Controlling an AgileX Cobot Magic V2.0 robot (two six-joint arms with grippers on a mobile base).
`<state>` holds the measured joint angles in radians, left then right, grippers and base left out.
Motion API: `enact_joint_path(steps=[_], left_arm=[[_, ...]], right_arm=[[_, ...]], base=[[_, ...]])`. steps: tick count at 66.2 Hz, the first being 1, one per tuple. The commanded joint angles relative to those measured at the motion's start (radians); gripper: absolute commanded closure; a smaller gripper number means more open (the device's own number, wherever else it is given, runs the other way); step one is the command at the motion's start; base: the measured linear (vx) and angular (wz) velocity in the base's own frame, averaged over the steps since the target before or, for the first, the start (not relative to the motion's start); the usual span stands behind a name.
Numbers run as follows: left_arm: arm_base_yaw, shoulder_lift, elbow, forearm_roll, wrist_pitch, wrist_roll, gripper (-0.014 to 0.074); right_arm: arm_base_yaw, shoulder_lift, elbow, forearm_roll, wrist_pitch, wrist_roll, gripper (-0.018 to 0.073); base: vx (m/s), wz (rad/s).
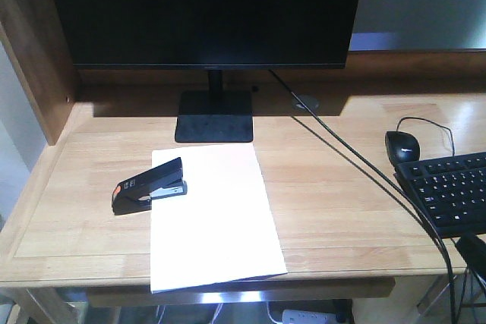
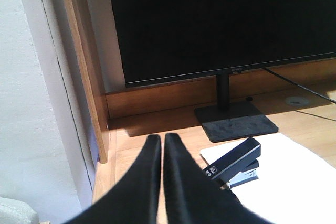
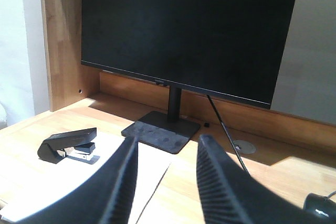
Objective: Grab stapler and paper to desk for stapling
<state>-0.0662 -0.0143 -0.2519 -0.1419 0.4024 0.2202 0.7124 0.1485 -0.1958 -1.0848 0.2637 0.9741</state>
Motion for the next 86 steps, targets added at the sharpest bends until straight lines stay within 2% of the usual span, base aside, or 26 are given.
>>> enact_joint_path(steps=[1,12,18,29,42,67,78,83,86], left_arm=[[-0.004,-0.003,-0.023,-0.013,-0.072,-0.009,0.0603],[-0.004,-0.003,-0.023,-0.013,-0.072,-0.009,0.0603],[-0.004,-0.003,-0.023,-0.013,-0.072,-0.009,0.0603],[-0.004,-0.003,-0.023,-0.013,-0.072,-0.009,0.0603],[-0.004,-0.003,-0.023,-0.013,-0.072,-0.009,0.0603],[-0.004,-0.003,-0.021,-0.013,-0.072,-0.009,0.0603],[-0.003,-0.015,0.049,-0.01,-0.085,-0.006,0.0603],[-0.003,-0.015,0.086,0.046,-0.135,0.027,0.0603],[-0.003,-0.015,0.11,0.048,-0.179,0.02,0.0603]], right_arm=[[-0.005,0.01,-0.028,-0.025,-0.032,-0.004,0.0305],[-0.005,0.01,-0.028,-0.052,-0.032,-0.004,0.0309],[-0.005,0.01,-0.028,-0.062,-0.029,0.0,0.0349],[-0.005,0.01,-0.028,-0.074,0.035,0.071,0.0578],[-0.005,0.01,-0.028,-0.095,0.12,0.07,0.0569],[-0.005,0.01,-0.028,-0.095,0.118,0.071,0.0568],[-0.005,0.01,-0.028,-0.095,0.119,0.071,0.0568],[-0.005,0.01,-0.028,-0.095,0.119,0.071,0.0568],[-0.005,0.01,-0.028,-0.096,0.119,0.071,0.0568]], base=[[0.0,0.0],[0.0,0.0],[0.0,0.0],[0.0,0.0],[0.0,0.0],[0.0,0.0],[0.0,0.0],[0.0,0.0],[0.0,0.0]])
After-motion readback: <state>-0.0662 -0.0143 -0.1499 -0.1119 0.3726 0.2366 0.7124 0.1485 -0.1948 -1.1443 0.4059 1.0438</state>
